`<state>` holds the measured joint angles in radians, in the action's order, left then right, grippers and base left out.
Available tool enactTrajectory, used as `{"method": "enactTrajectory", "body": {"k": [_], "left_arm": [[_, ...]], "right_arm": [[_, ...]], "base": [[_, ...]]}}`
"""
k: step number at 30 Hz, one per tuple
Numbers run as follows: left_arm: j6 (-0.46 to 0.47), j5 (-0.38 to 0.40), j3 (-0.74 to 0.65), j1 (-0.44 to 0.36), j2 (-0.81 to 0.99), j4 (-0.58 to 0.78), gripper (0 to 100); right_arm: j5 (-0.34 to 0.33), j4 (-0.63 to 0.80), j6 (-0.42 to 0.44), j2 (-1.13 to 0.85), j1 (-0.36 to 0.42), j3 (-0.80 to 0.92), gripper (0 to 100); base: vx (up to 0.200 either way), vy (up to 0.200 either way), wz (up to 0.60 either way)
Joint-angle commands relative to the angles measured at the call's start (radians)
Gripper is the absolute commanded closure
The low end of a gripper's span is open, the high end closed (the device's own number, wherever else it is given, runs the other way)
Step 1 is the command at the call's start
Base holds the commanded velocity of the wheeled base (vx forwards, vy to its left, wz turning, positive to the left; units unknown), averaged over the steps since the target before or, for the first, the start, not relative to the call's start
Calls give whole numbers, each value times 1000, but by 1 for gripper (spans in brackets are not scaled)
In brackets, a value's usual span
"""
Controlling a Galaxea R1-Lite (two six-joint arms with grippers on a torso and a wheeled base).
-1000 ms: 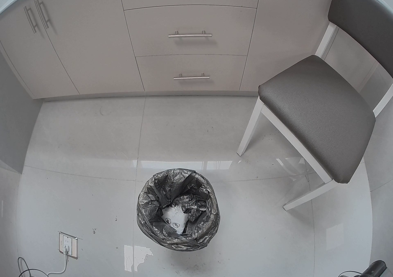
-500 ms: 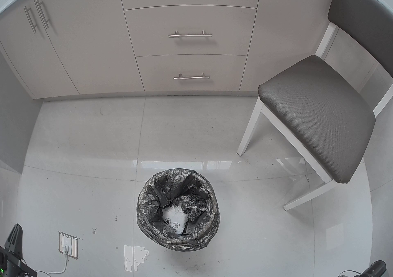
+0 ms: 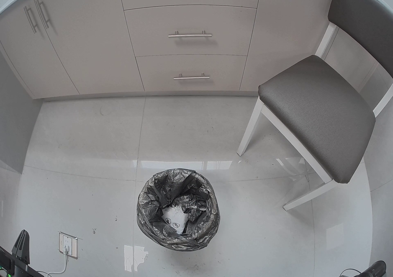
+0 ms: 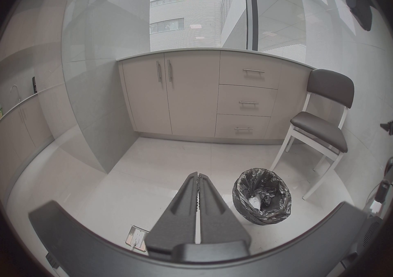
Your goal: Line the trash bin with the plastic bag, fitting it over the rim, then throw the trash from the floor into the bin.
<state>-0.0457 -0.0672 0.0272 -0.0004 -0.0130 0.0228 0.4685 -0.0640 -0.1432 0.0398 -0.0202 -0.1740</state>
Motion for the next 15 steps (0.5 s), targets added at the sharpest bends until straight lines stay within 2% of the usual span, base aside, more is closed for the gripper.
{"method": "enactTrajectory", "body": {"k": [1,2,5,6,8,13,15], "left_arm": [[-11,1,-1,2,13,-1,100],[-9,1,-1,2,13,-1,100],[-11,1,-1,2,13,-1,100],[-11,1,-1,0,13,0,100],[-11,1,-1,0,13,-1,100],[-11,1,-1,2,13,-1,100],[-11,1,-1,0,13,0,100]], "right_arm": [[-179,-11,182,-40,17,174,0],[-234,27,217,-38,17,166,0],[-338,29,192,-38,19,165,0],[-433,35,146,-38,17,174,0],[-469,38,108,-40,17,174,0],[-458,58,148,-40,19,174,0],[-459,63,139,-38,17,174,0]], "base": [[0,0,0],[0,0,0],[0,0,0],[0,0,0],[0,0,0],[0,0,0],[0,0,0]]}}
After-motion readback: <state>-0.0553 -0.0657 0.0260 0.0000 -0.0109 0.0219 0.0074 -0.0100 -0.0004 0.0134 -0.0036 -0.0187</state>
